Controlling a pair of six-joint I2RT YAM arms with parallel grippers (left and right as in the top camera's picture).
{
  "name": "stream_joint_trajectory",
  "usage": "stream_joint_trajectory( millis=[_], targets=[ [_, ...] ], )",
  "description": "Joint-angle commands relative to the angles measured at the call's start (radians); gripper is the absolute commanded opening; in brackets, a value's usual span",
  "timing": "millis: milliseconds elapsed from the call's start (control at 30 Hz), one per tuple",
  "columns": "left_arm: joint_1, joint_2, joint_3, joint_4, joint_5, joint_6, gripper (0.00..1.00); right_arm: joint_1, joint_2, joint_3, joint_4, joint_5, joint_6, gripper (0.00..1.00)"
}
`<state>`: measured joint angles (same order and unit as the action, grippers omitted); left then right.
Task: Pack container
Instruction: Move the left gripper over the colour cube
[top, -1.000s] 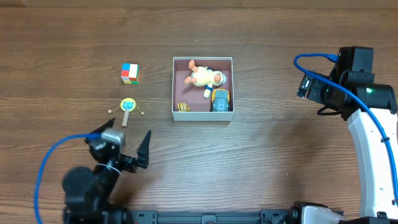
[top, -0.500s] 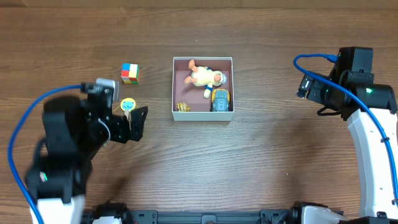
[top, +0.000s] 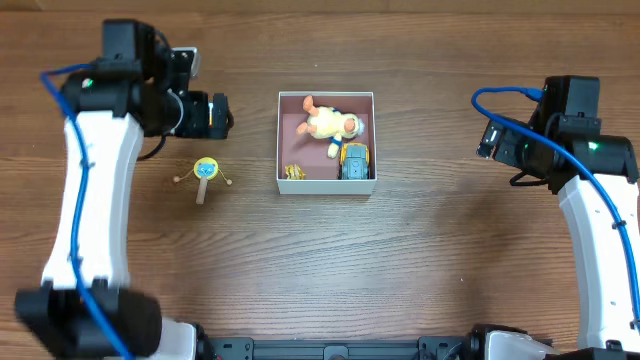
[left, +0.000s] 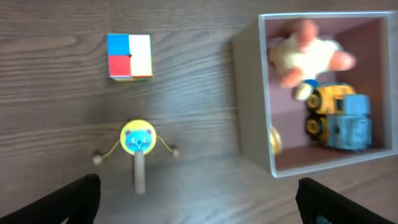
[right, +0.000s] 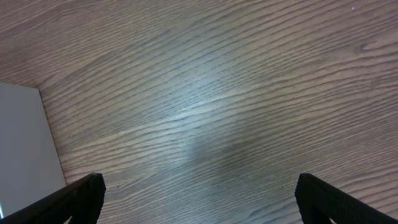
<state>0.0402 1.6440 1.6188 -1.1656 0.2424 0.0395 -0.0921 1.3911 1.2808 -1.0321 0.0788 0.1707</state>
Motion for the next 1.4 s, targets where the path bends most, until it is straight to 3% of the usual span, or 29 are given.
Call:
stream_joint_trajectory(
  millis=[0, 433, 633, 767, 1200, 1367],
  targets=[
    [0.006, 0.092, 0.028, 0.016, -0.033, 0.070, 1.00, -0.004, -0.022, 0.000, 0.007, 0.010, -0.004, 1.00],
    [0.006, 0.359, 0.029, 0.126, -0.088, 0.043, 1.00, -0.004, -0.022, 0.000, 0.007, 0.010, -0.004, 1.00],
    [0.006, 0.365, 0.029, 0.213, -0.095, 0.041, 1.00, -0.004, -0.022, 0.000, 0.007, 0.010, -0.004, 1.00],
    [0.008, 0.365, 0.029, 0.245, -0.168, -0.027, 1.00, -0.004, -0.022, 0.000, 0.007, 0.010, -0.004, 1.00],
    [0.030, 0.365, 0.033, 0.228, -0.180, 0.053, 1.00, -0.004, -0.022, 0.000, 0.007, 0.010, -0.004, 1.00],
    [-0.002, 0.394, 0.033, 0.206, -0.323, 0.054, 1.00, -0.004, -0.022, 0.000, 0.007, 0.010, -0.004, 1.00]
  ],
)
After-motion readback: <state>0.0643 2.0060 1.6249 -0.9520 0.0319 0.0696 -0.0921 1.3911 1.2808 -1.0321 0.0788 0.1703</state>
